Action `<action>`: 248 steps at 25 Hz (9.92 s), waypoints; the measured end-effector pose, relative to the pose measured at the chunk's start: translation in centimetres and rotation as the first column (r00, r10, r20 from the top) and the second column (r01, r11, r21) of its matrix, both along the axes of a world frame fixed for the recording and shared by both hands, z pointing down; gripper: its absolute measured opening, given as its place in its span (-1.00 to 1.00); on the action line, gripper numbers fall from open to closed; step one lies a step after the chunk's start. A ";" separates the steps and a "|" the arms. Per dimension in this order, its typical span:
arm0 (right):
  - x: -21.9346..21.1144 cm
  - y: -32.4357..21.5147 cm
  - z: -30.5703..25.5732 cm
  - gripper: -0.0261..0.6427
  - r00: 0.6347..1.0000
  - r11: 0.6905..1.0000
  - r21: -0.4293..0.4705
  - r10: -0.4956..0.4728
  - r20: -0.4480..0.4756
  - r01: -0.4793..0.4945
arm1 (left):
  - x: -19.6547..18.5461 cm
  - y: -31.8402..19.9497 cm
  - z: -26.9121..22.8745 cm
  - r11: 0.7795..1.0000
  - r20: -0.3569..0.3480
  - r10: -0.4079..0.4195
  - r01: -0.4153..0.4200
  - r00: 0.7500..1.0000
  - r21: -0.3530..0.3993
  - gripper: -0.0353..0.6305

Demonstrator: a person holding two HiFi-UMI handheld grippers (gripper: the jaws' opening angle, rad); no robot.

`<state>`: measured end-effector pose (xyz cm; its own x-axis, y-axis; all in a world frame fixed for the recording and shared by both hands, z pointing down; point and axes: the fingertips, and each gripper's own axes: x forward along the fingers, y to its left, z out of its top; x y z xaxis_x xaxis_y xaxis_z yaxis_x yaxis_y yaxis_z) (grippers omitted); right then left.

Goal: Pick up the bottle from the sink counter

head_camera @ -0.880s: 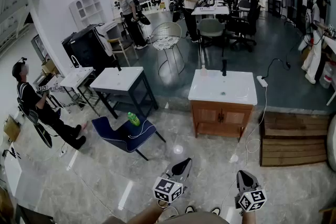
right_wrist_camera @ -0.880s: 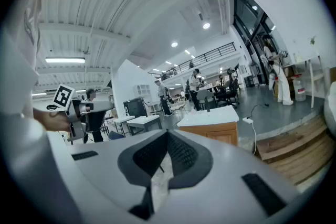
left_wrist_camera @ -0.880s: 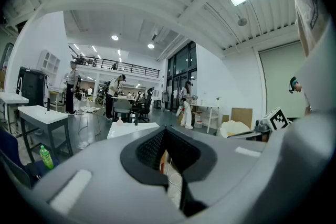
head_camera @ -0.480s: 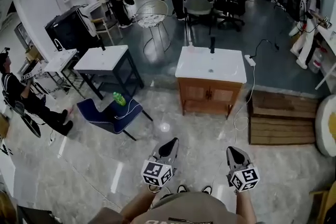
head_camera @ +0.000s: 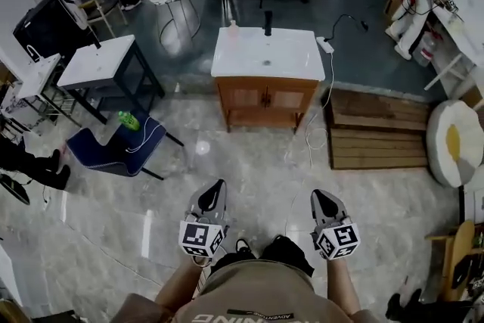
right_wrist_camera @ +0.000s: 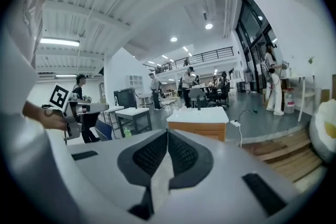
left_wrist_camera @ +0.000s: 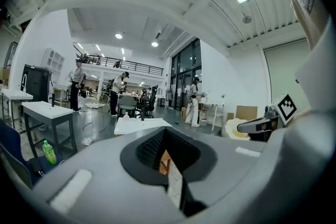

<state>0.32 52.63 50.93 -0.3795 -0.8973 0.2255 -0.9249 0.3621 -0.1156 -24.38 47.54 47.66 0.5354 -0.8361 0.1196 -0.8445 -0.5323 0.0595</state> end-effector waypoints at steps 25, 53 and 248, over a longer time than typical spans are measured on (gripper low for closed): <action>12.4 -22.2 5.3 -0.89 0.987 0.986 -0.097 -0.124 0.107 0.134 | 15.1 -19.1 0.7 0.982 -0.067 -0.109 0.097 0.992 -0.165 -0.88; 6.0 -41.2 -0.5 -0.89 0.996 0.996 -0.065 -0.063 0.061 0.067 | 12.2 -38.5 1.3 0.992 0.005 0.129 -0.129 0.992 -0.020 -0.88; 5.4 -80.0 -9.1 -0.89 0.935 0.931 0.094 -0.355 0.002 0.353 | 15.8 -76.3 -6.1 0.990 0.033 0.135 -0.133 0.990 -0.056 -0.52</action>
